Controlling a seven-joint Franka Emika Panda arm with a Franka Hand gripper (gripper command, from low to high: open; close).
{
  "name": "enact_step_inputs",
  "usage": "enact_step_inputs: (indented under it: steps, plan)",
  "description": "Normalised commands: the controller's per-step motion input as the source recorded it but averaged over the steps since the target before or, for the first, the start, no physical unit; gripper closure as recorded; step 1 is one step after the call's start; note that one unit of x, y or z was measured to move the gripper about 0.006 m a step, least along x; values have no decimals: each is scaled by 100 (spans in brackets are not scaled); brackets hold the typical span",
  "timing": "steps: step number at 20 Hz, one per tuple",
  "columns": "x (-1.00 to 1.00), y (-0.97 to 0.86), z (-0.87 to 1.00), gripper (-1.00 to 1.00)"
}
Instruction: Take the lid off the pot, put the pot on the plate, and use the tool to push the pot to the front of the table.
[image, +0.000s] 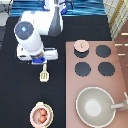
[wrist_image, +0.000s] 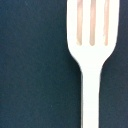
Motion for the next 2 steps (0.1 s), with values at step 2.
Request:
enact_step_inputs:
  steps: [2]
  plan:
    - [0, 0, 89, -100]
